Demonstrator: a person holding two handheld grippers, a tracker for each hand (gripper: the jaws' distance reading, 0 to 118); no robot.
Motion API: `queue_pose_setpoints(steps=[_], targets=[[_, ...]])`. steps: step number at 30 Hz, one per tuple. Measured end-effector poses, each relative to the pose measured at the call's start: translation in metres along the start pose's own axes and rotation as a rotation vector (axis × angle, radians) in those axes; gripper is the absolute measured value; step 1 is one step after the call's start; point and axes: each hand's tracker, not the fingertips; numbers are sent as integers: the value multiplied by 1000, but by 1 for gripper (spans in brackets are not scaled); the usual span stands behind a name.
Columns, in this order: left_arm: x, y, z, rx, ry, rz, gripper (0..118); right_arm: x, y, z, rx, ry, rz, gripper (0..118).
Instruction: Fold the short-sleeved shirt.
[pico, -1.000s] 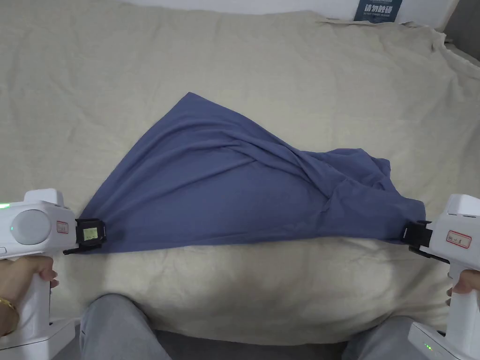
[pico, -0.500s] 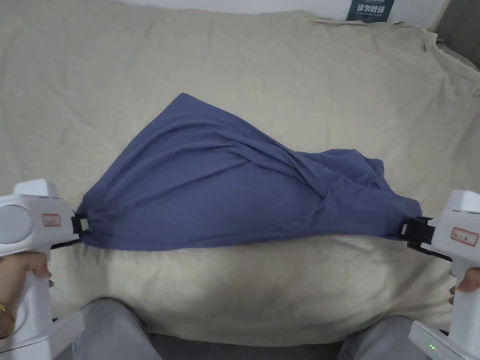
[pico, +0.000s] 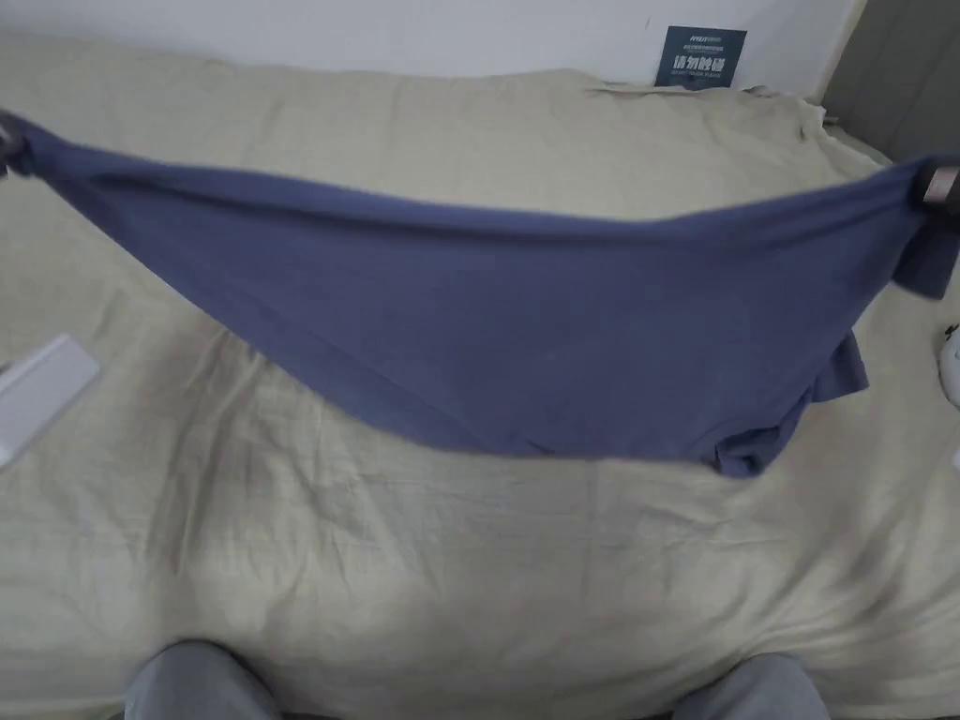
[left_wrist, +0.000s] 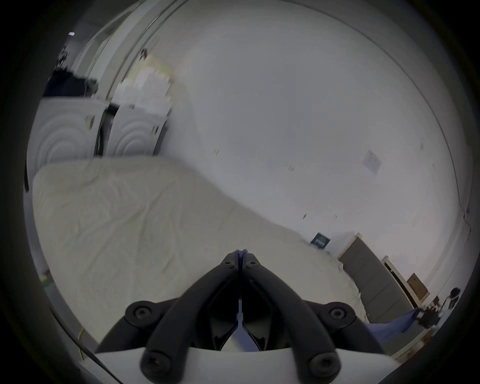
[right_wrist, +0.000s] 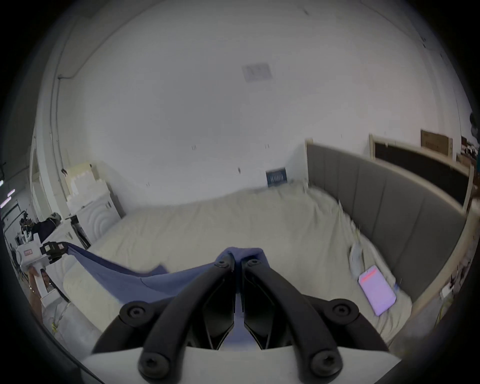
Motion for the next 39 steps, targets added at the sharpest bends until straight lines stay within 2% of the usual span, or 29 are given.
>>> queue_pose_setpoints(steps=[2,3,6,10,11,14,15,20,23,26,30,32,34,39], targets=[[52,30,13,49,-17,-25,0,-9,35,8,70,-10,39,2],[6,38,-22,67,-20,-41,0,-14,49,11,94,-20,61,2],[59,75,-28,120,-22,-104,0,-26,97,13,162,-54,139,2],[114,134,-65,140,8,-142,0,-45,153,-2,185,-96,172,2],[54,134,-60,158,5,-128,0,-47,162,-9,183,-109,182,2],[73,166,-105,164,88,-246,0,-59,192,-39,156,-158,181,2],[79,164,-111,176,115,-289,0,-65,199,-52,160,-207,192,2],[107,192,-171,167,161,-297,0,-87,234,-113,181,-284,214,1],[134,195,-199,188,227,-383,0,-98,263,-153,199,-334,273,1],[146,209,-237,211,228,-375,0,-103,295,-192,226,-371,272,1],[167,207,-271,279,261,-431,0,-107,326,-228,309,-403,285,1],[175,208,-286,310,276,-438,0,-106,336,-238,378,-420,251,1],[182,211,-299,365,268,-421,0,-104,341,-246,454,-442,224,1],[197,198,-333,399,269,-437,0,-94,328,-271,505,-451,249,1]])
